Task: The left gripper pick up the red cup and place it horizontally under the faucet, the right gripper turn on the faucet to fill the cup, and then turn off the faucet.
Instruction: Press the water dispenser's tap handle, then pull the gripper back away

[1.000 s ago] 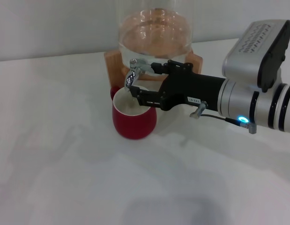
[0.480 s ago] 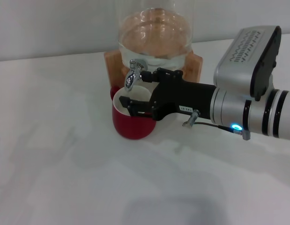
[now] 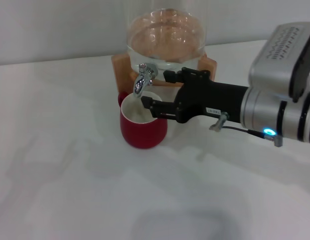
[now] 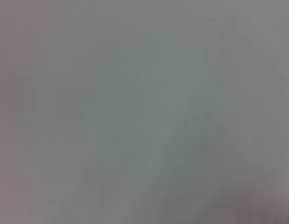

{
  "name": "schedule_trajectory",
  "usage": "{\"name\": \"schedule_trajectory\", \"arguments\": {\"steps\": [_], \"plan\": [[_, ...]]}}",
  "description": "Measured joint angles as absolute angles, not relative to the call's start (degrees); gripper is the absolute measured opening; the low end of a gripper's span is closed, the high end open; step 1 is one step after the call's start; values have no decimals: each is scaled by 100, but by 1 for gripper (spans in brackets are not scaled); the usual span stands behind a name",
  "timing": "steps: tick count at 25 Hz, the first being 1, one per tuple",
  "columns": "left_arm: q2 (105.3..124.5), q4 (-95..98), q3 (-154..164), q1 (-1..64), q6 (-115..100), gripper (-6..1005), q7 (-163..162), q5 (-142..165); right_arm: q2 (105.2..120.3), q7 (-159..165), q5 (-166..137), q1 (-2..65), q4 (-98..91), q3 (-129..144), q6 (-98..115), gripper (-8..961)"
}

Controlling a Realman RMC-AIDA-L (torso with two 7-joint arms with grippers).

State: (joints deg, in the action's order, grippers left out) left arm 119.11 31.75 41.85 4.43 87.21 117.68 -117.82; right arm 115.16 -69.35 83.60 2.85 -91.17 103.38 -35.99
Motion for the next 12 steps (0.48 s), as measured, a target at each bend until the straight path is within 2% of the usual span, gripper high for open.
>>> {"name": "schedule_trajectory", "arguments": {"steps": [12], "plan": [[11900,4094,4149,364,8714,883,11126,-11040,11533,-7300,8853,-124,-9257,10042,-4389,795]]}}
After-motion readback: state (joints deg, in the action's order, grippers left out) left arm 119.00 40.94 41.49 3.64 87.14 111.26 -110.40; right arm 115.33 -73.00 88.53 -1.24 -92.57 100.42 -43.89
